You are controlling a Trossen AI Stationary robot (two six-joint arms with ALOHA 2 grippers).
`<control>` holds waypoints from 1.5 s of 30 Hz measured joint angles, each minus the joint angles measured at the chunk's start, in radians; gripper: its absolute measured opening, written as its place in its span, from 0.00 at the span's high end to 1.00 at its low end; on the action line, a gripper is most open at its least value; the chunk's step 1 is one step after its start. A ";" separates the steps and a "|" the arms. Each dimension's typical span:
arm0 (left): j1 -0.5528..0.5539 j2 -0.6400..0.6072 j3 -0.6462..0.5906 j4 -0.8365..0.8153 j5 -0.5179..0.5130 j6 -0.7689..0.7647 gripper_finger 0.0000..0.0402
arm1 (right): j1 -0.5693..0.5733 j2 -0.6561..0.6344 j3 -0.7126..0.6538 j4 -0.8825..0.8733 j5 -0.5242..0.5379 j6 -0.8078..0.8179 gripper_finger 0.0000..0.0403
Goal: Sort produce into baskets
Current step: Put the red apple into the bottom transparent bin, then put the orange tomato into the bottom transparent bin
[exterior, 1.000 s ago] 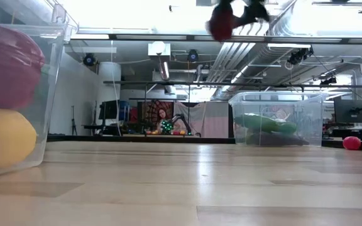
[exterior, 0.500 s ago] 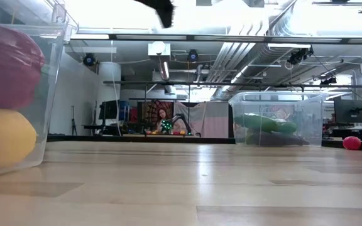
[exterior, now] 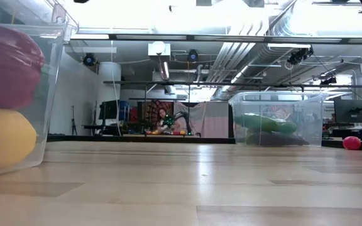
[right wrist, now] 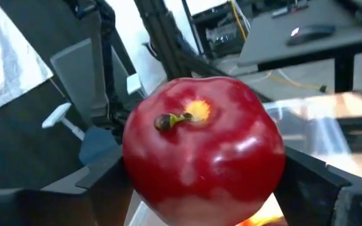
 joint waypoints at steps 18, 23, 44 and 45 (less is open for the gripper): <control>0.000 0.000 0.000 -0.010 0.004 -0.027 0.25 | 0.019 0.052 0.052 -0.069 -0.060 -0.115 0.14; 0.000 0.000 0.000 -0.010 0.004 -0.027 0.25 | 0.021 0.052 0.052 -0.073 -0.041 -0.136 0.02; 0.000 0.117 -0.062 -0.093 0.213 0.123 0.25 | -0.255 -0.295 -0.022 -1.133 -0.039 -0.574 0.07; 0.000 0.125 -0.098 -0.072 0.216 0.122 0.25 | -0.262 -0.315 -0.070 -1.160 -0.040 -0.586 0.07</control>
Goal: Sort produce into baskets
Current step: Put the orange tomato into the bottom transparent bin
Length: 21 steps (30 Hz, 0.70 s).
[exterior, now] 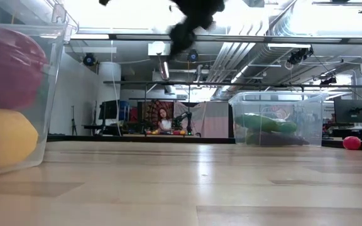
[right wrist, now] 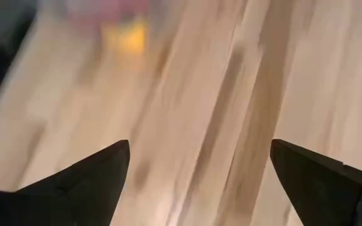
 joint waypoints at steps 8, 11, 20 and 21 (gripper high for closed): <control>0.050 -0.013 -0.434 0.473 0.099 -0.101 0.25 | -0.087 -0.301 -0.548 0.059 0.091 0.236 0.07; 0.136 -0.012 -0.575 0.676 0.176 -0.121 0.25 | -0.106 -0.413 -0.695 0.063 0.214 0.465 0.07; 0.408 -0.004 -0.642 0.825 0.529 -0.040 0.25 | -0.115 -0.615 -0.852 -0.094 0.350 1.100 0.07; 0.425 -0.005 -0.642 0.826 0.560 -0.018 0.25 | -0.116 -0.615 -0.850 -0.125 0.365 1.137 0.07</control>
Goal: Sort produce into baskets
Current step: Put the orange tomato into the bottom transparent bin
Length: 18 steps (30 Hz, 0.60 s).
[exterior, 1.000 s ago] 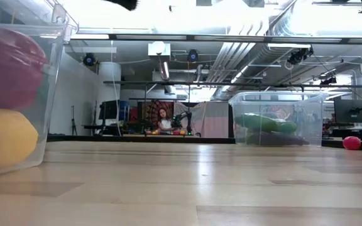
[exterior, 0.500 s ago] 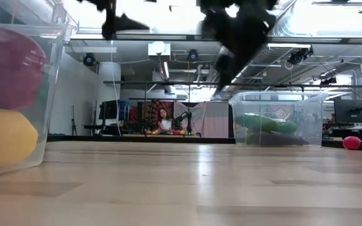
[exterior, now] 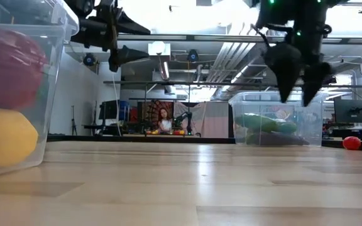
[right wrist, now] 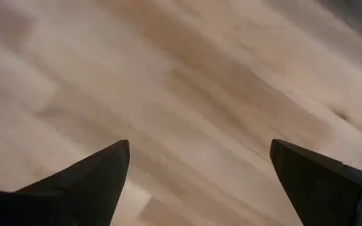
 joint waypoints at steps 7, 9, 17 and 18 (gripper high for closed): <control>0.051 0.003 0.000 -0.008 0.050 0.039 0.25 | -0.067 0.074 0.008 -0.335 0.099 0.214 0.07; 0.054 0.004 0.000 -0.008 0.046 0.054 0.25 | -0.088 0.103 0.007 -0.389 0.127 0.206 0.07; 0.054 0.015 0.000 -0.008 0.041 0.054 0.25 | -0.184 0.213 0.007 -0.422 0.237 0.073 0.07; 0.054 0.015 0.000 -0.008 0.041 0.054 0.25 | -0.201 0.227 0.007 -0.422 0.230 0.053 0.07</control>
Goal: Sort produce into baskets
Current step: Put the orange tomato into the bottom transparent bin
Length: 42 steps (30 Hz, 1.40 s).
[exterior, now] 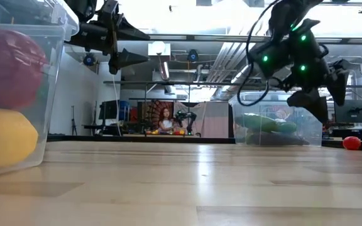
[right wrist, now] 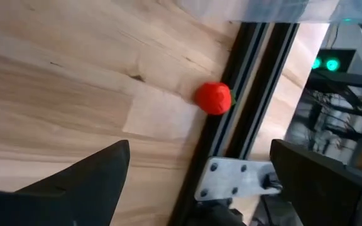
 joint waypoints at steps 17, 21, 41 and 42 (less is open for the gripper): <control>0.000 0.000 0.000 -0.001 -0.023 -0.026 0.25 | -0.185 -0.109 -0.143 0.068 0.019 -0.011 0.09; 0.000 0.000 0.000 0.001 -0.052 -0.026 0.25 | -0.229 -0.113 -0.154 0.079 0.005 -0.041 0.12; 0.000 0.000 0.000 0.001 -0.085 -0.098 0.25 | -0.206 -0.111 -0.159 0.094 -0.186 -0.643 0.94; 0.000 0.000 0.000 0.001 -0.093 -0.105 0.25 | -0.188 -0.111 -0.159 0.085 -0.206 -0.689 0.97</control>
